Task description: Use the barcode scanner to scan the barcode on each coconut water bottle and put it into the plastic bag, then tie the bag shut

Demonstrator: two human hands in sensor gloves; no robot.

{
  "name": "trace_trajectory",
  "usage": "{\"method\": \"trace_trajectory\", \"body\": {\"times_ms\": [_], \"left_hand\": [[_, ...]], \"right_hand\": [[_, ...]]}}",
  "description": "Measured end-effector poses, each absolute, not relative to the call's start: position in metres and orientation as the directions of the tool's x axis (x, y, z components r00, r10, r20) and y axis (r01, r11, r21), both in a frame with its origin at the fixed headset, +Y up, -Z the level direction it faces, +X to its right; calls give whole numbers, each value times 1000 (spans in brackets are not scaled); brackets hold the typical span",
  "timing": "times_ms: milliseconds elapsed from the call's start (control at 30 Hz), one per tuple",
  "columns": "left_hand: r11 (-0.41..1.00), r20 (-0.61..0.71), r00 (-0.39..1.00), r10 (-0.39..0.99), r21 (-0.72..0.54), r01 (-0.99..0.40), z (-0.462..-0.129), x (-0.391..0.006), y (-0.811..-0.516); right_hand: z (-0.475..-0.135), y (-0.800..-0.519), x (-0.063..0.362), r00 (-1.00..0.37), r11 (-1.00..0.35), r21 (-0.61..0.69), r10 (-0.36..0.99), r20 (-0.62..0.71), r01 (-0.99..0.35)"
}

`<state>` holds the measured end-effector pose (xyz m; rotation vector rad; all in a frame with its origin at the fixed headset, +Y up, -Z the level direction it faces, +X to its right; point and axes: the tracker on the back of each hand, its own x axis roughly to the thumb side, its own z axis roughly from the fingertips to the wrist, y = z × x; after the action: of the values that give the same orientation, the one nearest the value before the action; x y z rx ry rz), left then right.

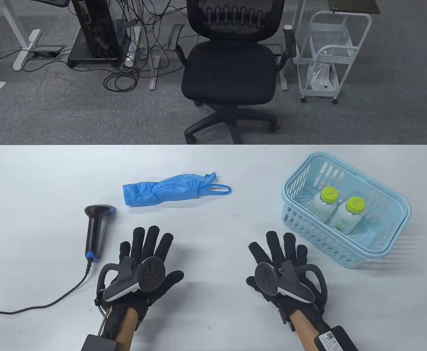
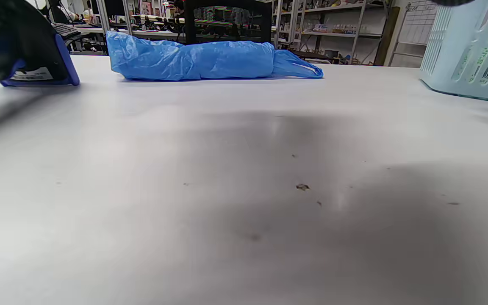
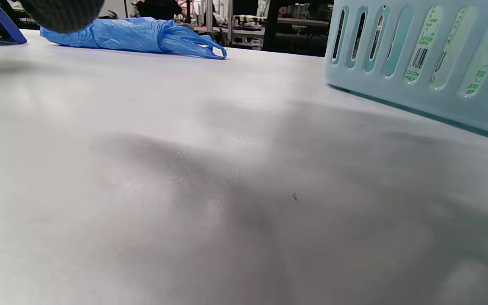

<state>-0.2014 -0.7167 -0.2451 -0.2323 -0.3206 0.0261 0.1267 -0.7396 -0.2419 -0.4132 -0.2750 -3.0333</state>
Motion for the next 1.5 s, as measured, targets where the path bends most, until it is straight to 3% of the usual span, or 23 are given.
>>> {"method": "trace_trajectory", "body": {"times_ms": [333, 500, 633, 767, 900, 1133, 1367, 1500], "left_hand": [[973, 295, 954, 52, -230, 18, -245, -202, -716], [969, 276, 954, 118, -241, -50, -256, -202, -714], [971, 256, 956, 146, -221, -89, -282, -200, -705], [977, 272, 962, 35, -210, 24, -324, -191, -696], [976, 237, 971, 12, -213, 39, -374, -183, -691], [953, 183, 983, -24, -293, 78, -441, -165, -716], [930, 140, 989, -48, -356, 96, -476, -161, -751], [967, 169, 978, -124, -202, 158, -477, -156, -751]], "right_hand": [[-241, -740, 125, -957, -976, 187, -58, 284, 114], [-241, -741, 125, -958, -971, 202, -66, 279, 126], [-241, -738, 126, -963, -973, 196, -68, 262, 122], [-240, -736, 130, -969, -973, 199, -68, 238, 117], [-238, -734, 137, -979, -973, 209, -56, 198, 98], [-234, -734, 149, -990, -974, 220, -30, 139, 60], [-237, -736, 160, -997, -969, 247, 4, 78, 15], [-239, -739, 161, -998, -965, 263, 13, 64, 5]]}}
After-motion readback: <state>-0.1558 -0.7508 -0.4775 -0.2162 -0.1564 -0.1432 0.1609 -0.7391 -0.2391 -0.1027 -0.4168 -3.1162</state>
